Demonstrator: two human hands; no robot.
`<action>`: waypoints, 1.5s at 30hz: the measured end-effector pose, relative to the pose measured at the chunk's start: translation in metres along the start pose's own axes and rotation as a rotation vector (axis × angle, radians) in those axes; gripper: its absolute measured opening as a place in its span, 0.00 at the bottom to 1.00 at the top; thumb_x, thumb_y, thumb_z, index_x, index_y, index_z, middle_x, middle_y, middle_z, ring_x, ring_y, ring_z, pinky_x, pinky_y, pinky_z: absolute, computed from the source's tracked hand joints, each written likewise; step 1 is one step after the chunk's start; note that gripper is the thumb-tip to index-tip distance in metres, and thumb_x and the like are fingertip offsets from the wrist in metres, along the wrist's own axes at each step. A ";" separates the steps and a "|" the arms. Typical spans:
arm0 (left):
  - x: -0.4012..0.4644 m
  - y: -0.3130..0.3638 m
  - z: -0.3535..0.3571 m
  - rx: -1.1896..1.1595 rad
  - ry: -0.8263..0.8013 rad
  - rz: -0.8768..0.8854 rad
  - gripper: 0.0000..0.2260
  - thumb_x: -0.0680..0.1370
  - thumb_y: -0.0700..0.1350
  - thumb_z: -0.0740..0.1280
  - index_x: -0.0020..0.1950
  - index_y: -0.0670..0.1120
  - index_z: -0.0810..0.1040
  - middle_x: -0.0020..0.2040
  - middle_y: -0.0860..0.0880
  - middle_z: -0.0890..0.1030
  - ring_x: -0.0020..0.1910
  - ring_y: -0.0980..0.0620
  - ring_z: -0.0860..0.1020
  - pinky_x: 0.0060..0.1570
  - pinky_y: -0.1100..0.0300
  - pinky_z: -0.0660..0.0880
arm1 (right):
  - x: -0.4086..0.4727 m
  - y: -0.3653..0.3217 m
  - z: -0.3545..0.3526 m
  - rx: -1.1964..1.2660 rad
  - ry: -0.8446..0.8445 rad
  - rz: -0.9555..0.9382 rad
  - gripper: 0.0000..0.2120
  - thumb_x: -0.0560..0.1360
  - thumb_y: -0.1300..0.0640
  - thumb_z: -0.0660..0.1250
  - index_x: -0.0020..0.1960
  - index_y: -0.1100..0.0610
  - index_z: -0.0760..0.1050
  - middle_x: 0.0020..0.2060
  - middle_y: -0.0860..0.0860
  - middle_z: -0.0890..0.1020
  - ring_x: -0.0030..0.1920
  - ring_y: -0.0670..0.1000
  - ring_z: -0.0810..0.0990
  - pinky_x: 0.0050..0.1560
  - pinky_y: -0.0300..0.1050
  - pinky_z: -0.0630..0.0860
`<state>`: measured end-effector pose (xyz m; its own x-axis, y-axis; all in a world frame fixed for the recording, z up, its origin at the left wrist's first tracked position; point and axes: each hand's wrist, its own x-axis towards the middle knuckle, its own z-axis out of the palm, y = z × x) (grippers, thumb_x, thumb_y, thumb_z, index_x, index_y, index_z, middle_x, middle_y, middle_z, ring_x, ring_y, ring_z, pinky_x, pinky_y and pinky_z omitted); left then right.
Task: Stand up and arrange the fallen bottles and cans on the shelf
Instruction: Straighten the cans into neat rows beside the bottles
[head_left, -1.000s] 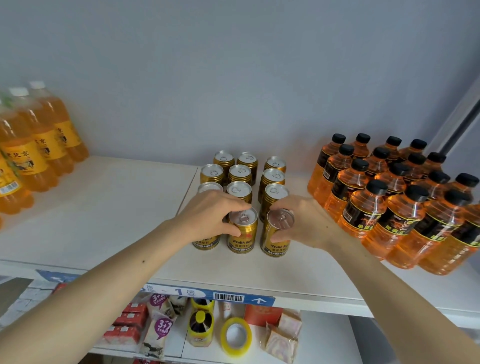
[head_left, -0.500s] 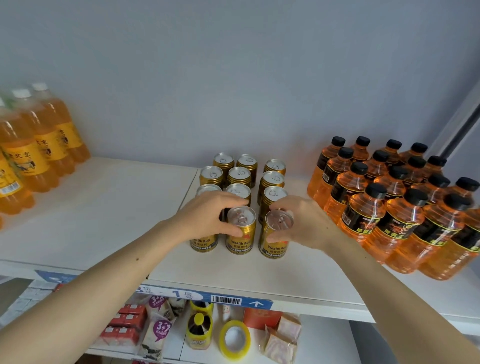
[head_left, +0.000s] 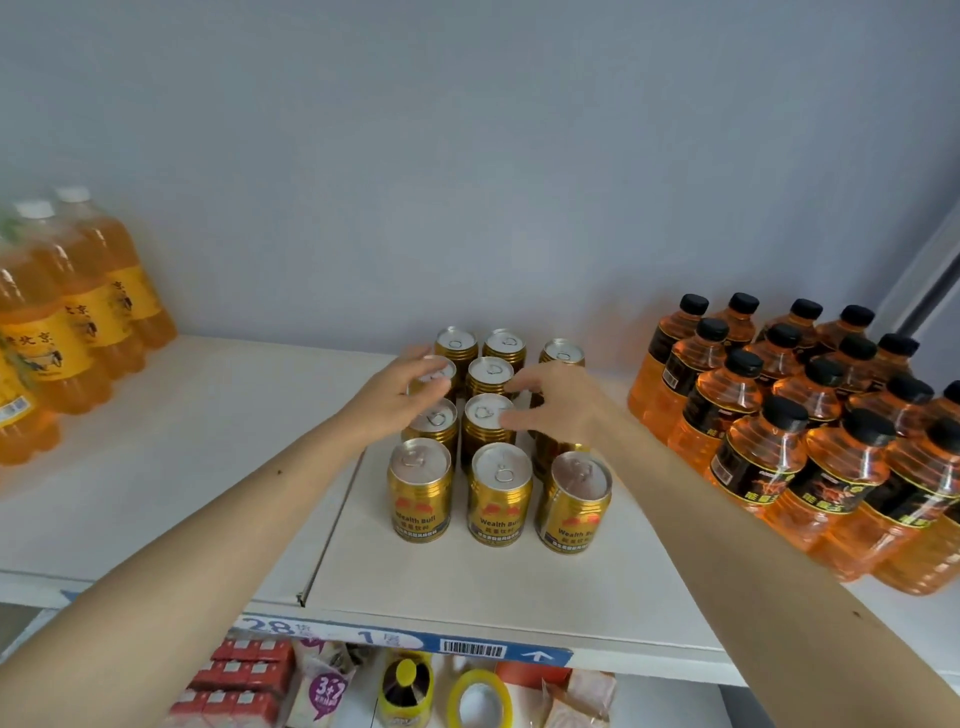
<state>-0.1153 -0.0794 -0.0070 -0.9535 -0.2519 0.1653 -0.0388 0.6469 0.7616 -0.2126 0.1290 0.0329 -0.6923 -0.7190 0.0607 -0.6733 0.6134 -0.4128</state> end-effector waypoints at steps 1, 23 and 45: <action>0.006 0.000 -0.001 0.030 -0.015 0.032 0.22 0.79 0.55 0.60 0.72 0.52 0.67 0.76 0.53 0.60 0.74 0.55 0.58 0.67 0.60 0.56 | 0.006 -0.005 0.001 -0.007 -0.026 0.016 0.26 0.69 0.42 0.72 0.63 0.53 0.77 0.59 0.49 0.81 0.59 0.50 0.78 0.55 0.44 0.74; 0.050 -0.013 -0.006 -0.126 0.003 -0.172 0.16 0.76 0.46 0.68 0.64 0.49 0.77 0.59 0.49 0.80 0.58 0.49 0.77 0.61 0.47 0.73 | 0.058 -0.014 0.001 -0.121 0.119 0.133 0.27 0.69 0.35 0.69 0.57 0.55 0.79 0.52 0.52 0.83 0.50 0.52 0.80 0.48 0.46 0.77; 0.067 -0.014 0.010 -0.173 0.064 -0.357 0.11 0.74 0.45 0.71 0.57 0.48 0.80 0.50 0.49 0.82 0.50 0.50 0.78 0.51 0.54 0.76 | 0.087 -0.001 0.014 -0.299 0.037 0.115 0.23 0.66 0.38 0.73 0.47 0.57 0.79 0.41 0.52 0.82 0.41 0.51 0.79 0.39 0.43 0.75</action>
<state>-0.1819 -0.0981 -0.0127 -0.8685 -0.4865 -0.0944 -0.3084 0.3814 0.8714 -0.2688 0.0611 0.0256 -0.7738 -0.6302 0.0641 -0.6325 0.7629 -0.1336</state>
